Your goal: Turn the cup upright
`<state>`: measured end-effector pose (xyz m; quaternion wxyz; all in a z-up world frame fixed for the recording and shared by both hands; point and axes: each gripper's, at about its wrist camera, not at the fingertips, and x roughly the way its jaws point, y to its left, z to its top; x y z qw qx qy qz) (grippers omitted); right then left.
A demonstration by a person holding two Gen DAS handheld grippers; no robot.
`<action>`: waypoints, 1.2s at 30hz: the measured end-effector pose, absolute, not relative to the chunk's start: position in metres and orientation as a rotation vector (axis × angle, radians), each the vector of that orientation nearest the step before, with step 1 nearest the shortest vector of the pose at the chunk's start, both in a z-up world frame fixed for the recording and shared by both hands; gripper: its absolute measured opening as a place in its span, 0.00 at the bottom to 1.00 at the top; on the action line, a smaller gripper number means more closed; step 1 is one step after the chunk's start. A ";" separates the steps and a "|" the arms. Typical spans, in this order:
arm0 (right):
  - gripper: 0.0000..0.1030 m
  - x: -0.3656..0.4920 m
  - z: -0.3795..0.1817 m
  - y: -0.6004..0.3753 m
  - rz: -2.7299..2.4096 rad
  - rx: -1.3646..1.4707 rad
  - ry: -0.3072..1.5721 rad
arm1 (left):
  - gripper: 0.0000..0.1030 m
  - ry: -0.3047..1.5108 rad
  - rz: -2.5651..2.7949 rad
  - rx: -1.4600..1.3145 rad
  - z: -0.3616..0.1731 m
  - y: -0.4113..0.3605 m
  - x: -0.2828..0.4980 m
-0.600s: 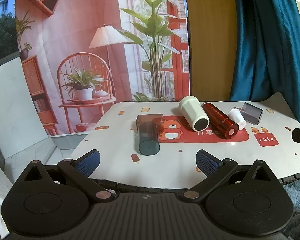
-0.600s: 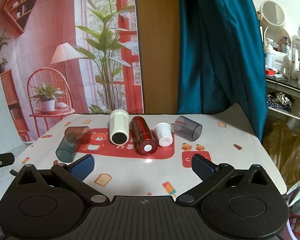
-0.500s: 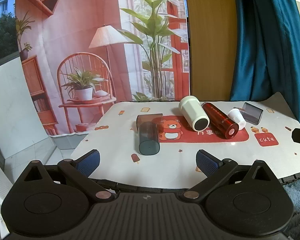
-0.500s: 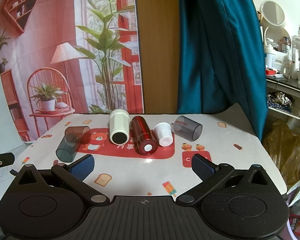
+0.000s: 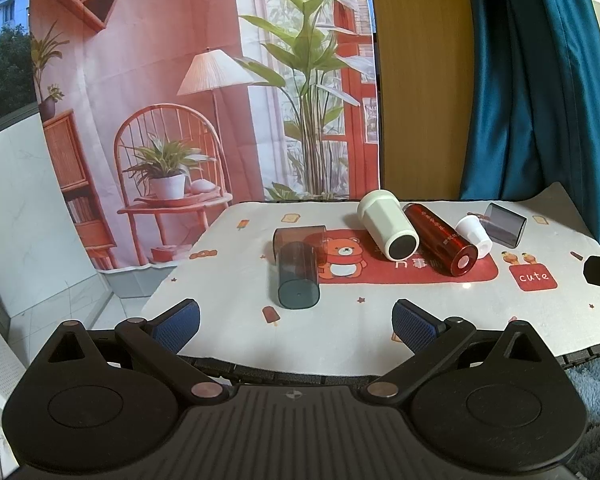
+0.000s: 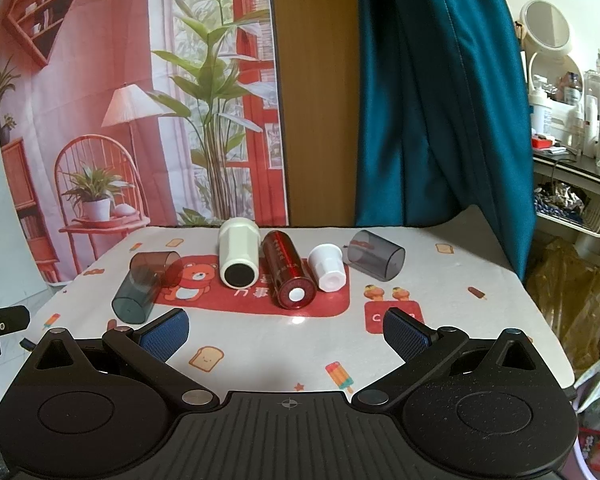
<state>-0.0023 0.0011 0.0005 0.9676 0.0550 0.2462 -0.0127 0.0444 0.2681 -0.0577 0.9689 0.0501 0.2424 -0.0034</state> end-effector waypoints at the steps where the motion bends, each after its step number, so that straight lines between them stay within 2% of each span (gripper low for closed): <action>1: 1.00 -0.002 0.000 0.001 -0.026 0.111 0.498 | 1.00 0.491 -0.007 0.101 -0.057 0.268 0.044; 36: 1.00 0.006 -0.008 0.001 0.016 0.112 0.536 | 1.00 0.518 -0.034 0.127 -0.056 0.263 0.052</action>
